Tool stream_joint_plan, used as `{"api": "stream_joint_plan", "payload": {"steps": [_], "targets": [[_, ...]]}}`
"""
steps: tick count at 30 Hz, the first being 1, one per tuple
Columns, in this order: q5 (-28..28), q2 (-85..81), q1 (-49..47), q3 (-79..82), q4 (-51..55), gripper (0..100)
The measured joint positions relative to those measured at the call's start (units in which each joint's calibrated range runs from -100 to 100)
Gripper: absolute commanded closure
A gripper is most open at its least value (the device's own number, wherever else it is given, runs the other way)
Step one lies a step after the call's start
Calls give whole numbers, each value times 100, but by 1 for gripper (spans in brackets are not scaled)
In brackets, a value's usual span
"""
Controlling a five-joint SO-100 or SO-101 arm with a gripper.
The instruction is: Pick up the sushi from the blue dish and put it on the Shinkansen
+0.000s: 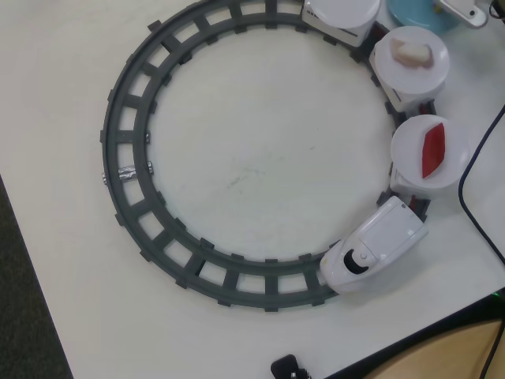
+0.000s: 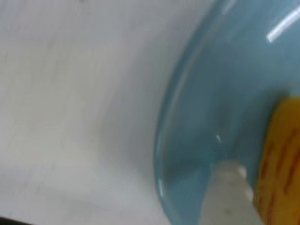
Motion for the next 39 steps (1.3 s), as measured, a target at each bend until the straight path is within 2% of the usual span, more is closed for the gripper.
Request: {"api": "stream_joint_plan", "payload": {"steps": [5, 6, 15, 23, 28, 33, 39], "targets": [[5, 101, 32, -54, -35, 98], [5, 101, 16, -63, -26, 99], [-26, -185, 95, 0, 26, 98], [37, -2602, 24, 973, -236, 98], [805, -4017, -748, 1972, -604, 98], [1956, -4413, -1678, 3269, -901, 98], [3190, -4665, -2048, 4340, -1566, 98]]}}
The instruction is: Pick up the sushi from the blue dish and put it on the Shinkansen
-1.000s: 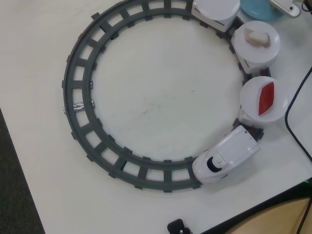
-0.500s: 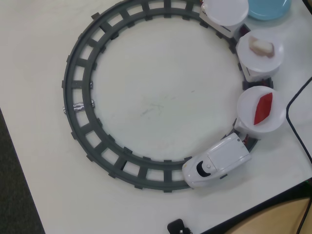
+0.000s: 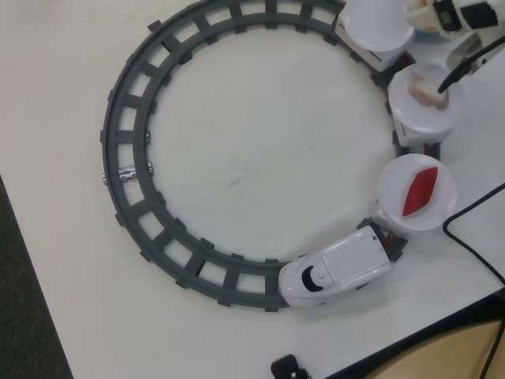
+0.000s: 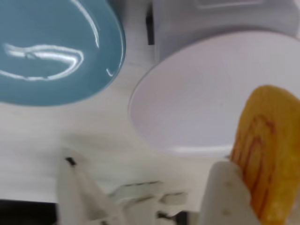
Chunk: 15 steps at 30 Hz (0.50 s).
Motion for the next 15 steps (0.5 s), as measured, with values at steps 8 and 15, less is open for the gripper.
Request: {"api": "stream_joint_plan", "payload": {"steps": [8, 15], "targets": [[1041, -76, -197, 1279, -1347, 98], [1637, -219, -315, 1558, -1759, 98]]}}
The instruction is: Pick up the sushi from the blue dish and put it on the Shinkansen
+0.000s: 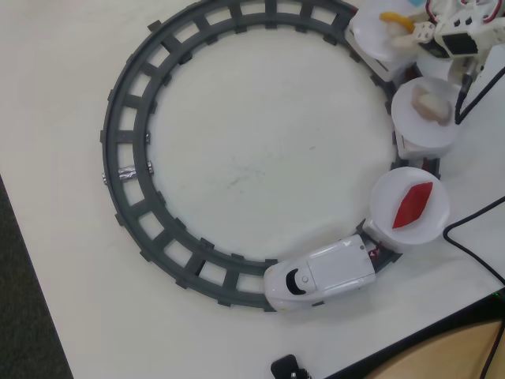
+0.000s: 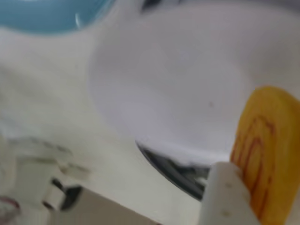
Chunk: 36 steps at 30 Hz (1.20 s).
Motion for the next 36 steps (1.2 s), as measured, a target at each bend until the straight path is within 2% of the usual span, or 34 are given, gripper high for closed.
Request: {"api": "stream_joint_plan", "payload": {"steps": [6, 12, 18, 36], "targets": [[460, -531, -87, 63, 0, 98], [957, -1019, -71, 1171, -114, 98], [1046, -1566, -63, 2260, -604, 98], [1171, -1752, -55, 2593, -682, 96]]}}
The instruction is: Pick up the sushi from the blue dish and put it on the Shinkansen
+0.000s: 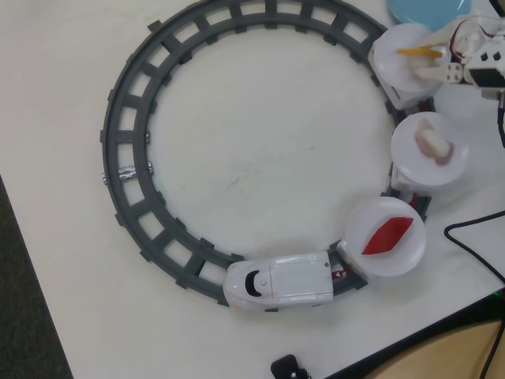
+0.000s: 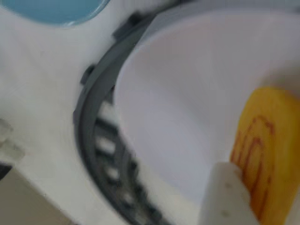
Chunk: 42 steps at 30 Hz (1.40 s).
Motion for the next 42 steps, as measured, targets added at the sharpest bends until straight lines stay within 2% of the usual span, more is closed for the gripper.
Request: {"api": "stream_joint_plan", "payload": {"steps": [7, 11, 19, 23, 28, 33, 39, 42], "targets": [[-5, -202, 118, 279, -26, 78], [-5, -362, 173, 279, -26, 71], [-554, -817, -441, 171, -26, 70], [-1056, -1356, -803, 153, -280, 70], [-2363, -1886, -268, 153, -1120, 70], [-4403, -2425, 882, 153, -1251, 70], [-6865, -3747, 2513, 1072, -507, 70], [-7592, -4320, 2670, 2017, -26, 70]]}}
